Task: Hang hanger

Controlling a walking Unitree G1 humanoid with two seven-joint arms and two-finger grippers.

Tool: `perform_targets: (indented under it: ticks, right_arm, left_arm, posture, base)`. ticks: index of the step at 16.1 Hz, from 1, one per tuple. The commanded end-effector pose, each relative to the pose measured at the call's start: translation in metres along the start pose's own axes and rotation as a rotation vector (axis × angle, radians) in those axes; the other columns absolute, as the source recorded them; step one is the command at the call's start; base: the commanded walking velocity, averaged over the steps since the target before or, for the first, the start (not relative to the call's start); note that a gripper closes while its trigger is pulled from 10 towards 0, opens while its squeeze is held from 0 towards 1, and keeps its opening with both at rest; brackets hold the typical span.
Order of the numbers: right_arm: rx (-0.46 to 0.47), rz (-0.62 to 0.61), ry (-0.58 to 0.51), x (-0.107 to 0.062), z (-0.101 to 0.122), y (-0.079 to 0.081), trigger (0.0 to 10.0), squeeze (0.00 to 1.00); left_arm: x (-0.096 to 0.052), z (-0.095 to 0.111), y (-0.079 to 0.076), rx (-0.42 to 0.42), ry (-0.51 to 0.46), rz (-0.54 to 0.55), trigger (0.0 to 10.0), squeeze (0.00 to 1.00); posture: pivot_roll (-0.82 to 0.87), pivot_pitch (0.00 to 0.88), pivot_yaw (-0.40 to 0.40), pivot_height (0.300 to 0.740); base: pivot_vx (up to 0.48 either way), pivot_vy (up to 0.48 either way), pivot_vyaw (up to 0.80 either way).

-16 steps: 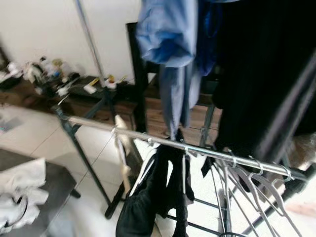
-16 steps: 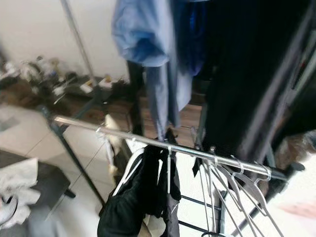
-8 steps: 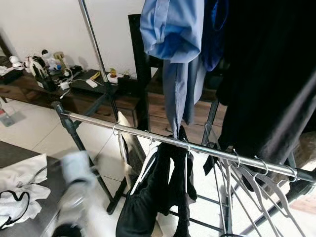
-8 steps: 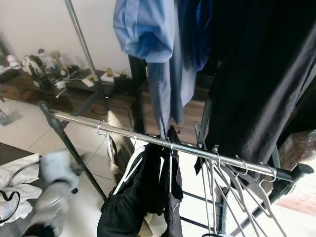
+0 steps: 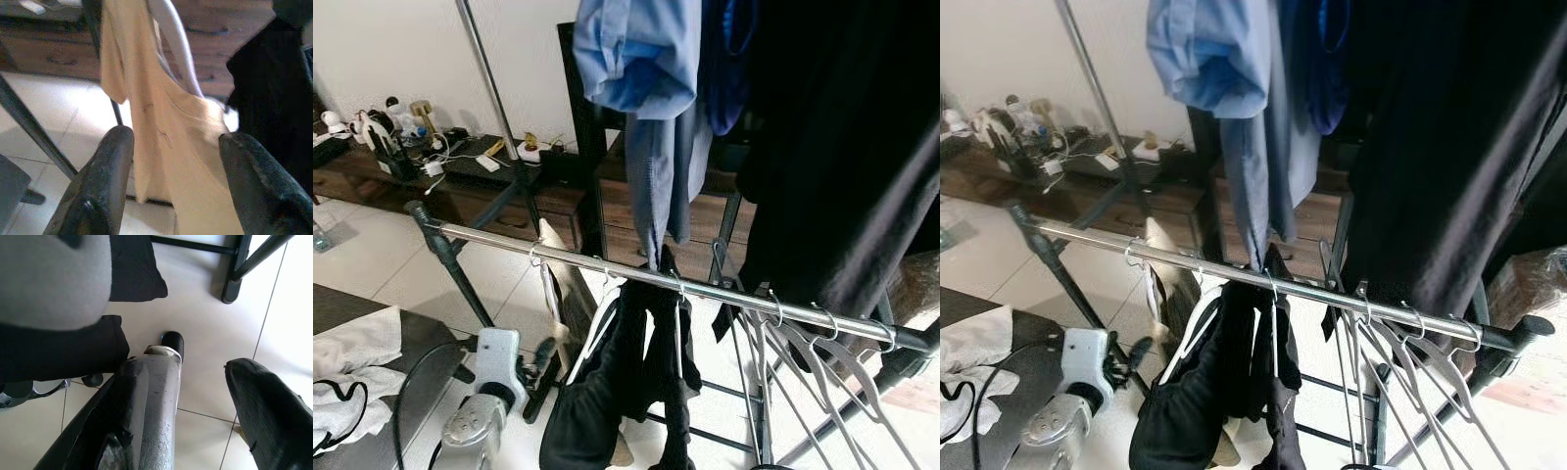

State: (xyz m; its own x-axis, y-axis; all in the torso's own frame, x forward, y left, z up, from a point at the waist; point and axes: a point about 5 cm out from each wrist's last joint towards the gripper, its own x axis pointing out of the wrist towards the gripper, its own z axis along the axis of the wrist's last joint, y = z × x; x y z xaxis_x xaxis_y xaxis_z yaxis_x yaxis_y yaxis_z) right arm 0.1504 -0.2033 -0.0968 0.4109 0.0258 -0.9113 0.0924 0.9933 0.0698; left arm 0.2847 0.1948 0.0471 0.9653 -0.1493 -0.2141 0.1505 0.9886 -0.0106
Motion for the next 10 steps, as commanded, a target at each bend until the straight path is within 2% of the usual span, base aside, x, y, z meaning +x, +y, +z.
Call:
perform_targets:
  ticks: [1,3,4,7,10]
  right_arm:
    - [-0.006,-0.001,0.005,0.000,-0.002,-0.001,10.0,0.00]
    - [-0.012,-0.001,0.004,0.000,-0.001,-0.001,10.0,0.00]
    - [-0.014,-0.001,0.004,0.000,-0.001,-0.001,10.0,0.00]
    - [-0.019,0.000,0.009,0.000,-0.003,-0.002,10.0,0.00]
    - [-0.021,0.000,0.015,-0.001,-0.006,-0.002,10.0,0.00]
  left_arm:
    - [0.001,-0.003,-0.005,-0.016,0.042,-0.025,10.0,1.00]
    - [0.006,0.000,-0.007,-0.066,0.089,-0.021,10.0,1.00]
    - [0.011,0.003,-0.009,-0.076,0.111,-0.041,10.0,0.00]
    - [0.029,0.017,-0.022,-0.103,0.149,-0.147,10.0,0.00]
    - [0.046,0.032,-0.025,-0.083,0.149,-0.092,10.0,0.00]
  posture:
    - [-0.05,0.097,0.015,0.740]
    - [-0.04,0.098,0.012,0.740]
    - [-0.05,0.101,0.011,0.740]
    - [-0.06,0.116,0.011,0.740]
    - [-0.07,0.132,0.011,0.740]
  base:
    - [0.000,0.000,0.00]
    - [0.000,0.000,0.00]
    - [0.000,0.000,0.00]
    - [0.000,0.000,0.00]
    - [0.000,0.000,0.00]
